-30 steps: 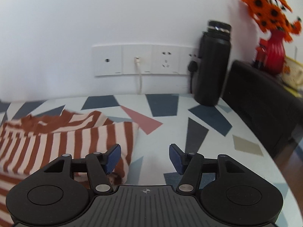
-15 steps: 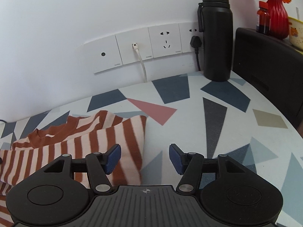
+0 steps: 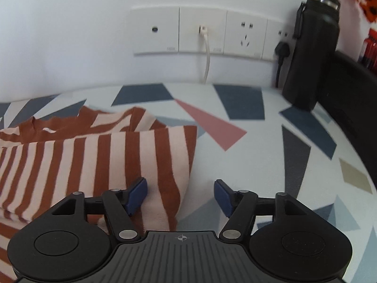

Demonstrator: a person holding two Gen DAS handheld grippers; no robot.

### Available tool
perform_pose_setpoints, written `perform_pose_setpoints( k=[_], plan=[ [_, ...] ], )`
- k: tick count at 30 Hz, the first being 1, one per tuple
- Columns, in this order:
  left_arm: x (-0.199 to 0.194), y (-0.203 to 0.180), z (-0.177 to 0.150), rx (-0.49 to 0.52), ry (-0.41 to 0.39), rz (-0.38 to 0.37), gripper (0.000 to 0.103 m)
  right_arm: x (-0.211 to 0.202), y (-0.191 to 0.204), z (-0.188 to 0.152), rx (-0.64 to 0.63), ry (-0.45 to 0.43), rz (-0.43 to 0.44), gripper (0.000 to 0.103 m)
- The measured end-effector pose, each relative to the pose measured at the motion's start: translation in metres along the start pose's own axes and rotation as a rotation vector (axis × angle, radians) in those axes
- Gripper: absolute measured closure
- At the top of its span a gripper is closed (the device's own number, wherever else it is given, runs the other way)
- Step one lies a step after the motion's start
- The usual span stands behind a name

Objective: Fold clothes

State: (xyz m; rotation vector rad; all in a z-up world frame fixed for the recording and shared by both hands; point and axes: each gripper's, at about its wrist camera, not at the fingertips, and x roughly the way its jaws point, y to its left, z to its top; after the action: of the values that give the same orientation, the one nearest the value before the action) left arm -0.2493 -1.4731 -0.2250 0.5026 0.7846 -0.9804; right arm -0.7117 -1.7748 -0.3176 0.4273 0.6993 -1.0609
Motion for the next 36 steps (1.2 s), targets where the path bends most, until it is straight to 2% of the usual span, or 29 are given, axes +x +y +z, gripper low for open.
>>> perform_pose_setpoints(
  k=[2, 5, 8, 11, 12, 18, 24, 32, 36],
  plan=[
    [0.000, 0.002, -0.005, -0.003, 0.020, 0.010, 0.013, 0.003, -0.005, 0.002, 0.027, 0.009, -0.001, 0.027],
    [-0.004, 0.010, -0.011, -0.044, 0.053, 0.017, 0.013, 0.003, -0.011, 0.008, 0.062, 0.034, 0.007, 0.028],
    [-0.011, 0.018, -0.016, -0.083, 0.079, 0.021, 0.011, -0.009, -0.013, 0.008, 0.081, 0.001, 0.018, 0.024],
    [-0.023, 0.020, -0.020, -0.093, 0.096, 0.047, 0.009, -0.021, -0.015, 0.004, 0.120, -0.002, 0.058, 0.004],
    [-0.027, 0.019, -0.021, -0.094, 0.097, 0.056, 0.009, -0.025, -0.016, 0.003, 0.133, 0.000, 0.076, 0.001],
    [-0.058, 0.014, -0.031, -0.112, 0.085, 0.054, 0.005, -0.049, -0.011, -0.009, 0.142, 0.025, 0.095, 0.001],
    [-0.091, 0.008, -0.045, -0.087, 0.057, 0.023, 0.004, -0.101, -0.008, -0.020, 0.148, -0.030, 0.094, 0.001],
    [-0.150, 0.005, -0.088, -0.076, 0.011, -0.036, 0.001, -0.172, -0.005, -0.059, 0.176, -0.047, 0.033, 0.001],
    [-0.169, 0.015, -0.122, -0.099, 0.022, -0.034, 0.001, -0.207, 0.000, -0.085, 0.147, -0.063, 0.019, 0.001]
  ],
)
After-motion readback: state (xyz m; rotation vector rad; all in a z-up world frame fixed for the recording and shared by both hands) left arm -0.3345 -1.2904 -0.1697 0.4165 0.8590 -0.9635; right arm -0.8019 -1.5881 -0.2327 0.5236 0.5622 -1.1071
